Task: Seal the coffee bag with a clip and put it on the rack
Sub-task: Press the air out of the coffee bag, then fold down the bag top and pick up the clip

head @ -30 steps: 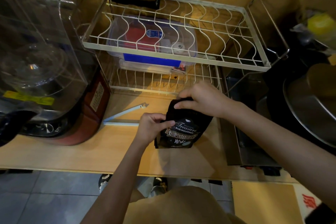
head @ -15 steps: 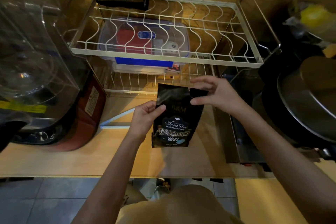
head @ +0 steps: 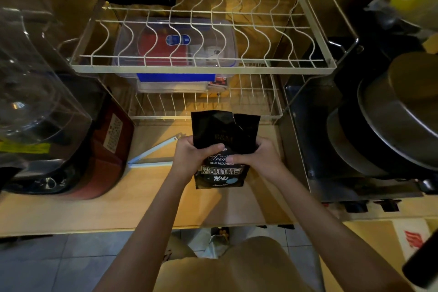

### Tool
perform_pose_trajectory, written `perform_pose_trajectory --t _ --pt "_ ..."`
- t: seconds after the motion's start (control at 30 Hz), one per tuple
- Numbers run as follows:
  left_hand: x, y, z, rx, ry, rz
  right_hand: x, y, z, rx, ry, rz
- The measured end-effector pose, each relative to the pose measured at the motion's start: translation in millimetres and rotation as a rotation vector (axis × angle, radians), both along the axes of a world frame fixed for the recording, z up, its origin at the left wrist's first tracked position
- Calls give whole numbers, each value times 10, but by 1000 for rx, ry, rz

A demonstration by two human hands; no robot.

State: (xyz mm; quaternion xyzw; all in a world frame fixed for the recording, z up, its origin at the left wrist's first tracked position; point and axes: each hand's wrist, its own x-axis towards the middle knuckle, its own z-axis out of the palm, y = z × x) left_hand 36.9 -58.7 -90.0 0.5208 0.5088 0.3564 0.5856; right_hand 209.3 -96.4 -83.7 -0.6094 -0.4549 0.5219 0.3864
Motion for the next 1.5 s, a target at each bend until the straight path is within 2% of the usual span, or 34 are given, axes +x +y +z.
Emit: perform_pose_trajectory --t 0.17,0.27,0.53,0.63,0.77,0.97,1.07,1.17,1.27,1.37,1.5 --pt "-9 54 70 12 -9 -56 40 9 -23 5 28 -15" --pt "-54 99 118 -9 -43 -89 119 -3 -31 -2 124 25" --pt "-79 94 90 -129 -248 -68 99 25 -15 22 146 -73" --pt "-156 85 29 -199 -381 -60 85 12 49 78 167 5" --pt "-243 70 -102 -352 -586 23 64 -4 16 18 -70 287" --pt "-413 33 -156 -421 -827 65 -47 -71 -32 208 -282 202" --pt "-429 8 -181 -426 -876 72 -72 -50 -12 197 -312 209" --pt "-424 35 -175 -428 -850 64 -76 5 -19 187 -300 226" --pt "-395 67 -154 -416 -695 77 -68 52 -71 97 -257 269" --pt "-328 84 -58 -347 -543 63 -75 64 -16 4 -65 217" --pt "-218 61 87 -218 -336 22 -26 74 -41 35 120 67"
